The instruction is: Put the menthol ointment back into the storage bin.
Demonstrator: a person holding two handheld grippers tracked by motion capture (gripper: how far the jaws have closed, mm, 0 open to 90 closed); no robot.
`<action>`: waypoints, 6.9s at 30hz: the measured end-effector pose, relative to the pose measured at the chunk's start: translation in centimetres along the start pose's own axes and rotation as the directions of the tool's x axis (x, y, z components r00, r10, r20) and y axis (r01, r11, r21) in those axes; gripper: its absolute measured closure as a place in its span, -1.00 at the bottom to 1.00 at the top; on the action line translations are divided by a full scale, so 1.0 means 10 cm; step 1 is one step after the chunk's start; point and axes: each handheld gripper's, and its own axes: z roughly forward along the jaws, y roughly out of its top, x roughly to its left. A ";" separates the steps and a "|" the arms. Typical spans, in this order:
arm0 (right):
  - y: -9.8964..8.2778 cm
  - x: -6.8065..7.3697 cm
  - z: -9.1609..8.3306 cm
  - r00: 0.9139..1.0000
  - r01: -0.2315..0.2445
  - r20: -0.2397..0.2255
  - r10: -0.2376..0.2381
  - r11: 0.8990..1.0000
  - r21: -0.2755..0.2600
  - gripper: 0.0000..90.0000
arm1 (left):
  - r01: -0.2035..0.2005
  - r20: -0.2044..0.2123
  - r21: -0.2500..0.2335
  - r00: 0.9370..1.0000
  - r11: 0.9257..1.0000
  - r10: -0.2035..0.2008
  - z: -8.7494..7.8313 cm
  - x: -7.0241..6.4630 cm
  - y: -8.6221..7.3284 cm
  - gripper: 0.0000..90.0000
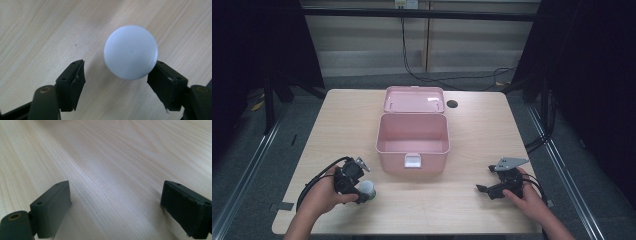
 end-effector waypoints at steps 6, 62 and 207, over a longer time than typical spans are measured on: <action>0.00 0.00 0.00 1.000 -0.001 0.000 0.001 1.000 0.000 -0.80 | -0.015 0.027 0.022 1.000 1.000 0.014 -0.01 -0.02 0.09 -0.18; 0.00 0.00 0.00 1.000 0.000 0.001 0.000 1.000 -0.003 -0.80 | 0.085 0.068 0.145 0.993 0.986 -0.095 -0.94 -0.03 0.82 0.12; 0.00 0.00 0.00 1.000 -0.003 0.001 0.003 1.000 -0.001 -0.80 | 0.444 -0.107 -0.015 0.890 0.896 -0.443 0.39 0.62 2.18 0.10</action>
